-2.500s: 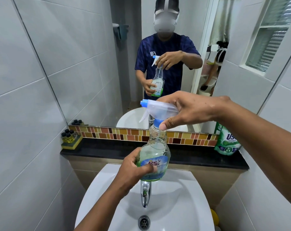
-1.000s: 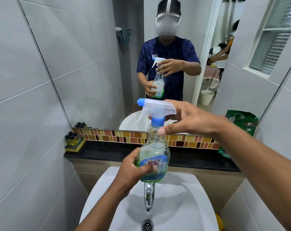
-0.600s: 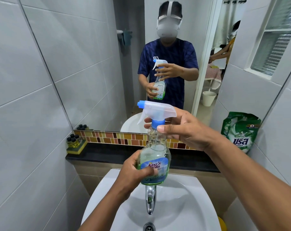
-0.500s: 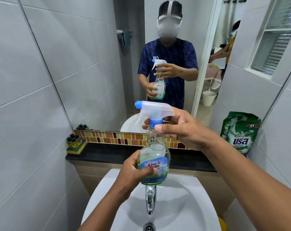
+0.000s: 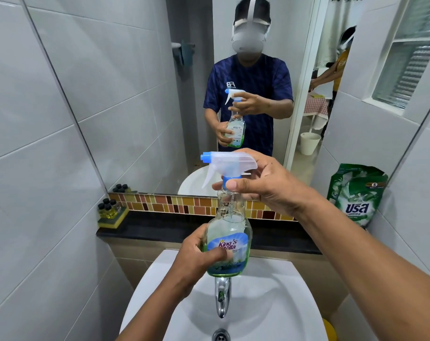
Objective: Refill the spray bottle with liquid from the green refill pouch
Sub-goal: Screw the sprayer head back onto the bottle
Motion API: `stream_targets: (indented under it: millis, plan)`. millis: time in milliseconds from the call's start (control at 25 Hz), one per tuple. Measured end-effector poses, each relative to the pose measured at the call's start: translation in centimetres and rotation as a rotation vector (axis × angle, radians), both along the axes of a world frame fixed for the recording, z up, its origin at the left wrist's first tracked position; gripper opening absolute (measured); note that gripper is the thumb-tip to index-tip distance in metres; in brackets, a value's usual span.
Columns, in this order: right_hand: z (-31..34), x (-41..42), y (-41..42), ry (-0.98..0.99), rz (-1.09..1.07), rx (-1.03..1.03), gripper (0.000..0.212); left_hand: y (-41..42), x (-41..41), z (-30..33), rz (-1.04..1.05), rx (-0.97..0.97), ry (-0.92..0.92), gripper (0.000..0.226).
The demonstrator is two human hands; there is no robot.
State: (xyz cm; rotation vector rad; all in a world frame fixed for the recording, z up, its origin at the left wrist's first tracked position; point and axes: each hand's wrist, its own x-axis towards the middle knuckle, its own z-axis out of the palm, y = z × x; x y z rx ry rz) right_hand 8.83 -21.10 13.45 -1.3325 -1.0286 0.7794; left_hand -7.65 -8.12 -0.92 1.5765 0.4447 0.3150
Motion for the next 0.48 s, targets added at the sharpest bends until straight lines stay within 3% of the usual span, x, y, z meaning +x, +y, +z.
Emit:
stream_targets:
  millis: [200, 360, 480]
  plan:
    - [0.4, 0.9, -0.4, 0.001, 0.126, -0.060, 0.059, 0.1, 0.1, -0.1, -0.011, 0.001, 0.008, 0.069]
    - [0.1, 1.1, 0.3, -0.029, 0.052, -0.041, 0.061, -0.1, 0.2, -0.2, -0.015, -0.009, 0.010, 0.070]
    - [0.2, 1.6, 0.0, -0.004, 0.115, -0.079, 0.062, 0.1, 0.3, -0.2, -0.012, -0.010, 0.010, 0.072]
